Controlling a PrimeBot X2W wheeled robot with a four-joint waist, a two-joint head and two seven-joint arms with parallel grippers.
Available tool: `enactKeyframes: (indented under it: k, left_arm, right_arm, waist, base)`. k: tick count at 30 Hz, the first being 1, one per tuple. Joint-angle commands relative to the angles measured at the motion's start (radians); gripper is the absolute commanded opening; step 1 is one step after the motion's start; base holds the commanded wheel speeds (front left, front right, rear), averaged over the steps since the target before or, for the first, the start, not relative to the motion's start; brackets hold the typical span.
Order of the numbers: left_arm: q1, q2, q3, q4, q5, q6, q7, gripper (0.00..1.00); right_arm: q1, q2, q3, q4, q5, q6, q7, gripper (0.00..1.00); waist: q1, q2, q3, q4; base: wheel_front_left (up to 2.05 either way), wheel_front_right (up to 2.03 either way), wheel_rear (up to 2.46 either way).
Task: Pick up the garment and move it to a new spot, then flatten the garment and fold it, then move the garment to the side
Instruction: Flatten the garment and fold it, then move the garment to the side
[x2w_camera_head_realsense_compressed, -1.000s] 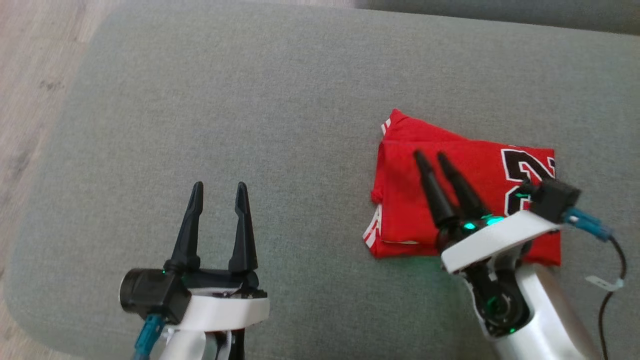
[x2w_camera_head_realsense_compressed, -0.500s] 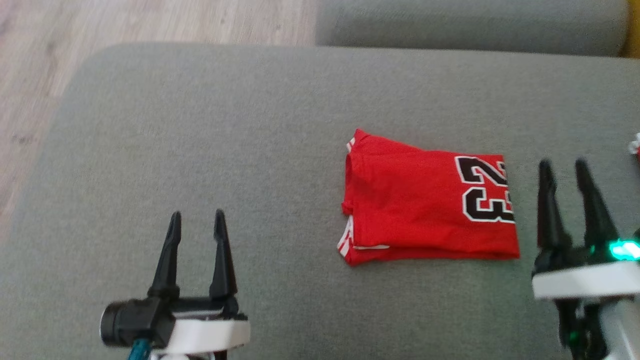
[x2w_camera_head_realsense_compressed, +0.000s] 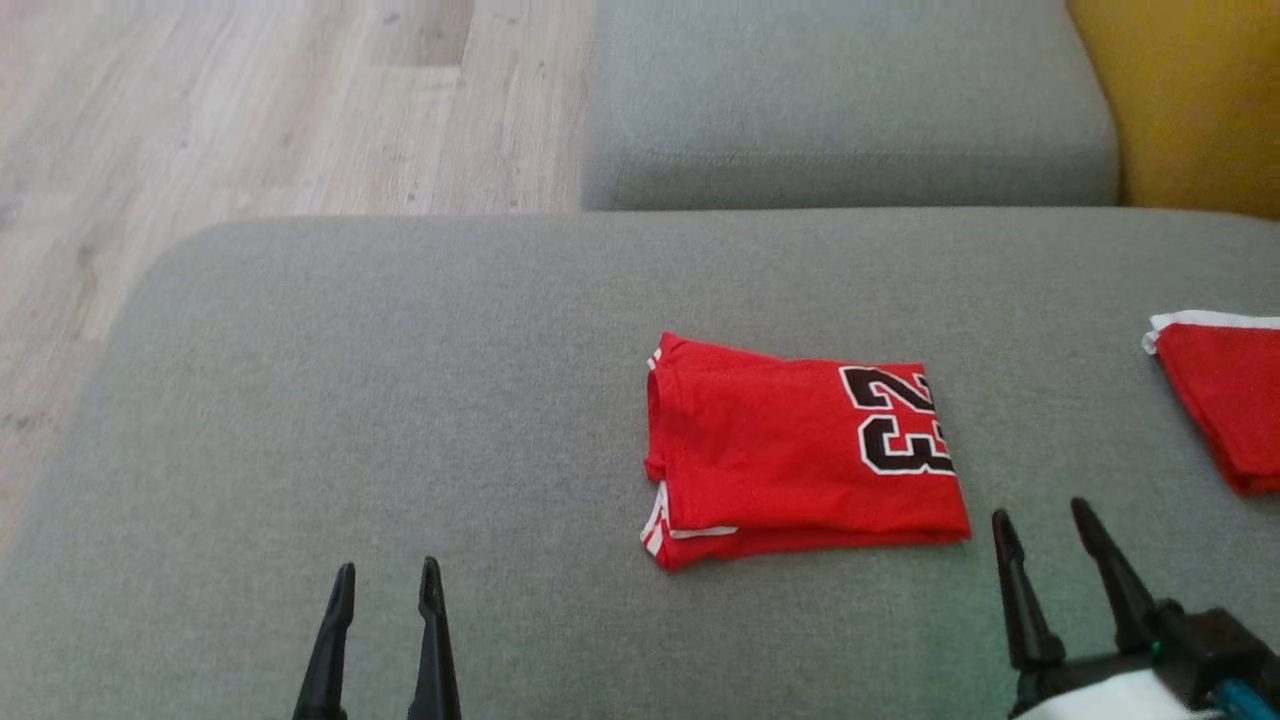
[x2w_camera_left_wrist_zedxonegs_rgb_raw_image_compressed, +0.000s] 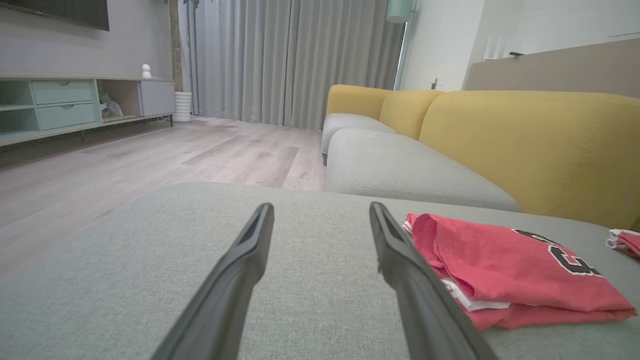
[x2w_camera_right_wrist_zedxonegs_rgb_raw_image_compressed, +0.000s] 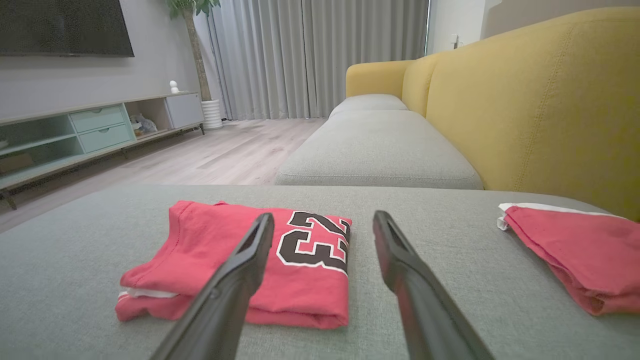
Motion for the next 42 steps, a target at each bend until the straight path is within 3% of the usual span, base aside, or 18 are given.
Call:
enactKeyframes:
  k: [1, 7, 15, 42]
  left_arm:
    - [-0.018, -0.005, 0.041, -0.037, 0.006, -0.010, -0.005, 1.00]
    - [0.002, -0.005, 0.055, -0.032, 0.015, -0.055, -0.005, 1.00]
    - [0.011, -0.005, 0.064, -0.022, 0.018, -0.081, -0.005, 1.00]
    - [0.013, -0.005, 0.044, -0.035, 0.029, -0.084, -0.005, 1.00]
  right_arm:
    - [-0.012, -0.010, 0.025, -0.034, -0.019, 0.007, -0.013, 1.00]
    - [0.006, 0.012, 0.036, -0.026, -0.030, 0.007, -0.013, 1.00]
    - [0.009, 0.023, 0.041, -0.016, -0.032, 0.007, -0.013, 1.00]
    - [-0.020, 0.021, 0.066, 0.034, -0.033, 0.007, -0.014, 1.00]
  waist:
    - [0.0002, 0.0000, -0.019, -0.008]
    - [0.0002, 0.0000, -0.041, -0.019]
    - [0.0002, 0.0000, -0.048, -0.032]
    - [0.0002, 0.0000, -0.001, -0.051]
  base:
    - [0.00, 0.00, 0.00]
    - [0.00, 0.00, 0.00]
    - [0.00, 0.00, 0.00]
    - [0.00, 0.00, 0.00]
